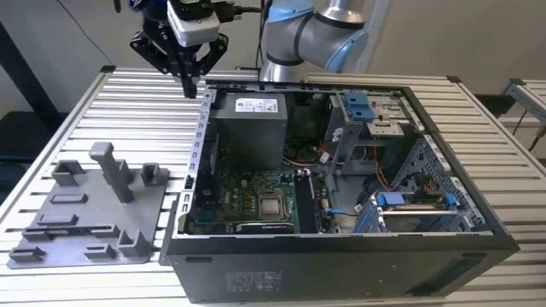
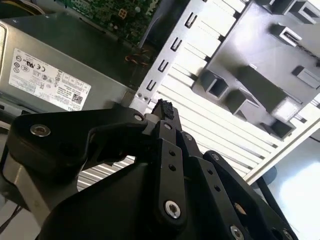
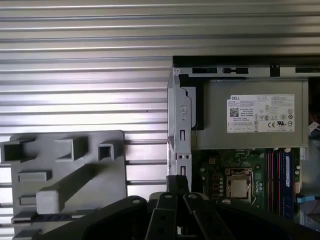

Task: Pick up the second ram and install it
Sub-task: 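Reach for the second ram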

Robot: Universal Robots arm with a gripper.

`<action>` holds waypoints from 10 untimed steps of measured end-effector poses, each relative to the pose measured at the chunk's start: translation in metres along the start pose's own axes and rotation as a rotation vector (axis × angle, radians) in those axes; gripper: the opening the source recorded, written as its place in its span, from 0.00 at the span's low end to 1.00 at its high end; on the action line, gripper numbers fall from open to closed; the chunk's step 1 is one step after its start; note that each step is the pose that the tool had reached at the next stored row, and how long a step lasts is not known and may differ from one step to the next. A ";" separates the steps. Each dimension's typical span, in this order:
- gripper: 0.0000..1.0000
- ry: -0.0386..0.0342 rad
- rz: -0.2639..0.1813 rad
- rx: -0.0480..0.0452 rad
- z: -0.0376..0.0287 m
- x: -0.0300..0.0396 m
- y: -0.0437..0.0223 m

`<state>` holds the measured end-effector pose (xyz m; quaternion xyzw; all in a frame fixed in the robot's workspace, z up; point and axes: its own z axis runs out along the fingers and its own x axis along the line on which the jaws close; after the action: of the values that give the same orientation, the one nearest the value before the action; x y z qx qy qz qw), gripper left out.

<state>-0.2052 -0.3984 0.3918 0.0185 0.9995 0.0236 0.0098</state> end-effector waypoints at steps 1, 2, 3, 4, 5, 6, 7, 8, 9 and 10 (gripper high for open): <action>0.11 0.0001 -0.001 0.0000 0.0000 0.0016 0.0000; 0.11 0.0003 -0.002 0.0000 0.0000 0.0030 0.0000; 0.11 0.0005 -0.003 0.0000 -0.0001 0.0044 0.0000; 0.11 0.0009 -0.003 0.0000 -0.0001 0.0059 0.0000; 0.11 0.0011 -0.004 -0.0001 -0.0001 0.0077 0.0000; 0.11 0.0014 -0.005 0.0000 -0.0002 0.0095 -0.0001; 0.11 0.0016 -0.006 -0.0001 -0.0002 0.0110 -0.0001; 0.11 0.0020 -0.007 -0.0001 -0.0002 0.0125 -0.0002; 0.11 0.0024 -0.008 0.0000 -0.0003 0.0138 -0.0002; 0.11 0.0029 -0.009 -0.0001 -0.0003 0.0149 -0.0003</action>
<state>-0.2201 -0.3981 0.3918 0.0140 0.9996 0.0236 0.0084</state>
